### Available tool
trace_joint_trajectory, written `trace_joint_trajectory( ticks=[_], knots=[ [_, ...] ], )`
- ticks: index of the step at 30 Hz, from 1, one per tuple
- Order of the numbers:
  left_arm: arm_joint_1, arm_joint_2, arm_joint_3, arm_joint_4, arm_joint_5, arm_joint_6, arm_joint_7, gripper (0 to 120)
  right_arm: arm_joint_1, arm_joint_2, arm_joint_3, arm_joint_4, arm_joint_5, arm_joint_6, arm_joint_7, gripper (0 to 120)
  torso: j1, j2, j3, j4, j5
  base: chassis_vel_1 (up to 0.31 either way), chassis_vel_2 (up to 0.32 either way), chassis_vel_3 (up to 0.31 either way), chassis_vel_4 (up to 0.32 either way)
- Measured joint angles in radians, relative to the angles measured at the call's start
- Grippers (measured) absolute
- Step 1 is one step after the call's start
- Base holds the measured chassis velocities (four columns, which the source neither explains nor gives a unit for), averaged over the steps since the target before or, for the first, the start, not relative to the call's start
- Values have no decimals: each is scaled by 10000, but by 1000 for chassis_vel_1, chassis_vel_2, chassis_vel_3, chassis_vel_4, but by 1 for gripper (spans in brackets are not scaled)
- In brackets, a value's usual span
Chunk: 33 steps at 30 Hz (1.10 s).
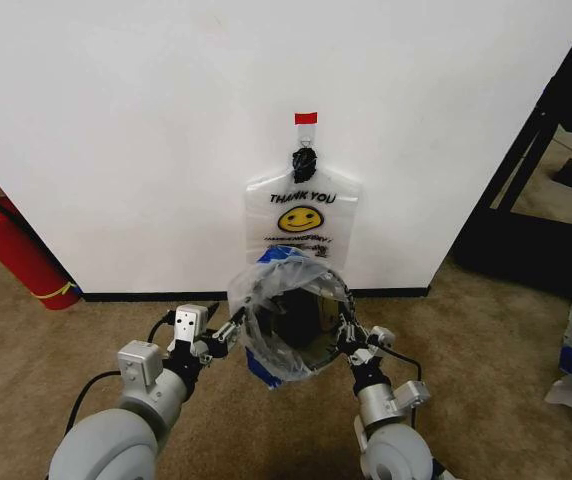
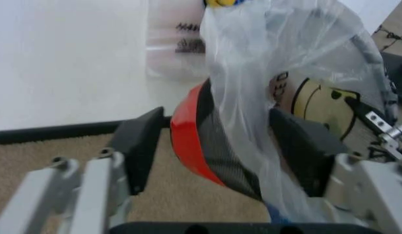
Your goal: Pick up the garbage bag from the wall and place it over the trash bin.
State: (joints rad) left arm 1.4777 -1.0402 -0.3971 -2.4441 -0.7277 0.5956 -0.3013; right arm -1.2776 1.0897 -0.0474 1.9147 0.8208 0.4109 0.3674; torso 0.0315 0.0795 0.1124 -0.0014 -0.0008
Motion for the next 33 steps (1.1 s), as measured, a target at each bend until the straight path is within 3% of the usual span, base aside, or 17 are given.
trace_joint_trajectory(
  ticks=[2, 3, 8, 11, 13, 23, 33],
  knots=[
    [-32, 4, -11, 18, -92, 77, -2, 76, 22, 20, 5, -15, 33, 0, 41, 0, 0, 0, 0, 0, 0, 0, 0, 0, 0],
    [-75, -6, -15, 59, -363, 331, -7, 84, 61, 46, 31, -11, 148, 2, 113, 0, 0, 0, 0, -1, 0, 0, 0, 0, 0],
    [-132, -112, 6, 155, -834, 557, -34, 95, 61, 17, 76, 96, 311, 3, 123, 0, 0, 0, 0, 1, -1, 0, 0, 0, 0],
    [-281, -137, 83, 260, -874, 554, -55, 84, 2, -18, 81, 157, 344, 4, 123, 0, 0, 0, 0, -1, -1, 0, 0, 0, 0],
    [-332, -137, 111, 284, -875, 527, -63, 82, -17, -22, 82, 171, 344, 4, 123, 0, 0, 0, 0, 0, -1, 0, 0, 0, 0],
    [-588, -170, 296, 641, -821, -179, -98, 43, -106, -83, 85, 206, 316, -38, 189, 0, 0, 0, 0, -1, -2, 0, 0, 0, 0],
    [-691, -160, 148, 625, -804, -30, -194, 6, -109, -41, -6, 206, 249, -191, 243, 0, 0, 0, 0, 0, -1, 0, 0, 0, 0]
  ],
)
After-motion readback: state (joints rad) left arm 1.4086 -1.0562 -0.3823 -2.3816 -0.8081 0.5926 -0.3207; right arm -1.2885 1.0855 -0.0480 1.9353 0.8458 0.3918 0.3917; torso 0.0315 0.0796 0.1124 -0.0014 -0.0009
